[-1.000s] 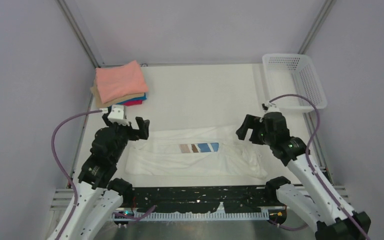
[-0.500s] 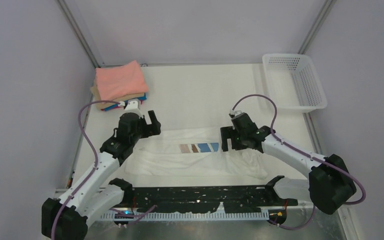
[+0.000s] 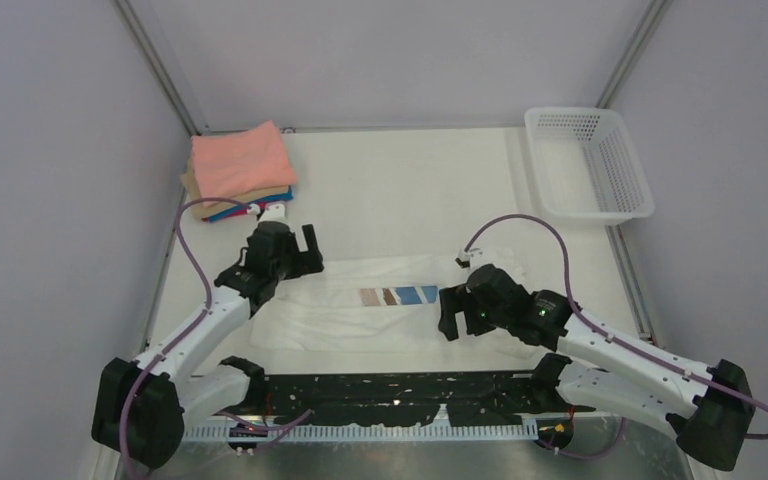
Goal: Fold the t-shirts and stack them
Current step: Rotate the tshirt 90 degrees
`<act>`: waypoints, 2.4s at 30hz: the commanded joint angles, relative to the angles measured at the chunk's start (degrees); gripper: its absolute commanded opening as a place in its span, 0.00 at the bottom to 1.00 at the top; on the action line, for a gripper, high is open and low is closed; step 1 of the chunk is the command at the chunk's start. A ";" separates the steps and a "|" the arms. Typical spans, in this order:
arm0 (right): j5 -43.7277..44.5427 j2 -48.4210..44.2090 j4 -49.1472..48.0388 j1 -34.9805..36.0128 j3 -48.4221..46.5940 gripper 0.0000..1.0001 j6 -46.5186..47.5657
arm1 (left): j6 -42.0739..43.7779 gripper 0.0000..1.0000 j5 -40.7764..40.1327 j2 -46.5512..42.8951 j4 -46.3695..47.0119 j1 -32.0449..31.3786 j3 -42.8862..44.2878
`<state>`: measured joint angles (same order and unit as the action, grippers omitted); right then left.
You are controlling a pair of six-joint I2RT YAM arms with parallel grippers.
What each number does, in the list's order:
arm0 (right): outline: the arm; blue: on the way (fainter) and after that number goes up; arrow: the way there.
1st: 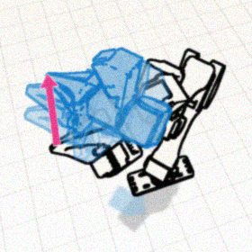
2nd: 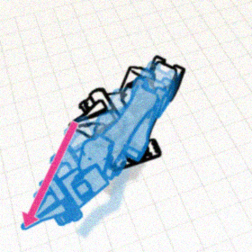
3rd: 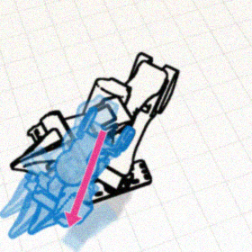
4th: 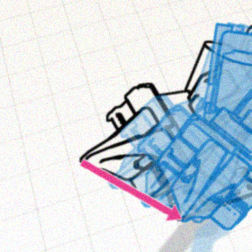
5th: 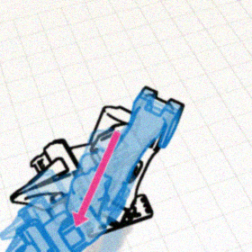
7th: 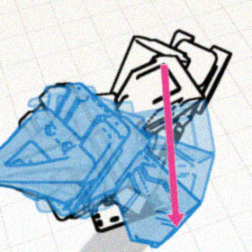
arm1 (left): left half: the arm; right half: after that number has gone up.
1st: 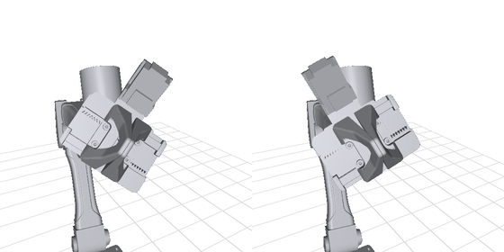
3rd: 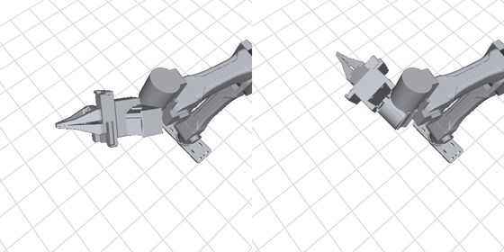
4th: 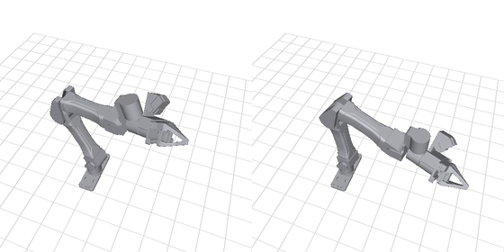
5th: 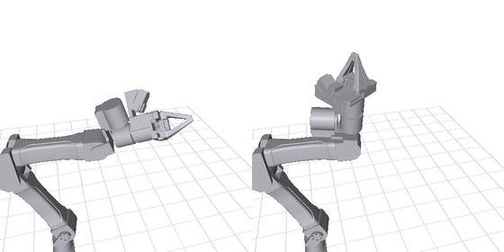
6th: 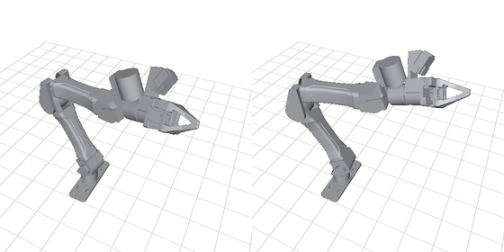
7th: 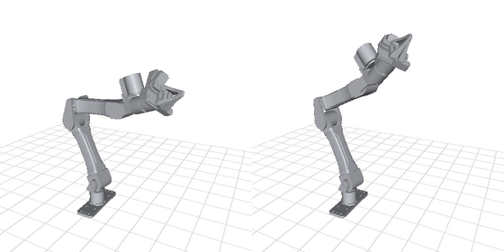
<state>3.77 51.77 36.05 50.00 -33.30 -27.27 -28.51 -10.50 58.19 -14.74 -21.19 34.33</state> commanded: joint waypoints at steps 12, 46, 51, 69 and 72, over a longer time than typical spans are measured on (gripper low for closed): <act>8.57 1.82 -4.52 -2.03 0.46 0.95 -8.80 | -0.45 1.00 9.23 15.31 -5.00 2.56 8.63; 1.31 12.31 -18.45 -27.59 9.18 0.95 -21.01 | -6.55 1.00 12.91 2.94 -12.31 0.72 -5.82; -1.61 30.72 -27.36 -31.26 -4.14 0.95 -17.45 | -9.22 1.00 16.21 3.89 -9.30 -1.29 -6.27; -17.79 78.93 -20.96 -30.20 -68.68 0.95 -11.83 | -38.86 1.00 3.34 -6.78 5.28 -22.30 -18.25; -20.36 84.58 -18.97 -28.21 -77.96 0.95 -11.65 | -43.76 1.00 0.13 -5.83 6.05 -27.77 -18.86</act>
<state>-10.04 130.58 14.28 18.57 -100.77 -39.18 -61.87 -4.78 50.46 -12.53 -42.57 17.76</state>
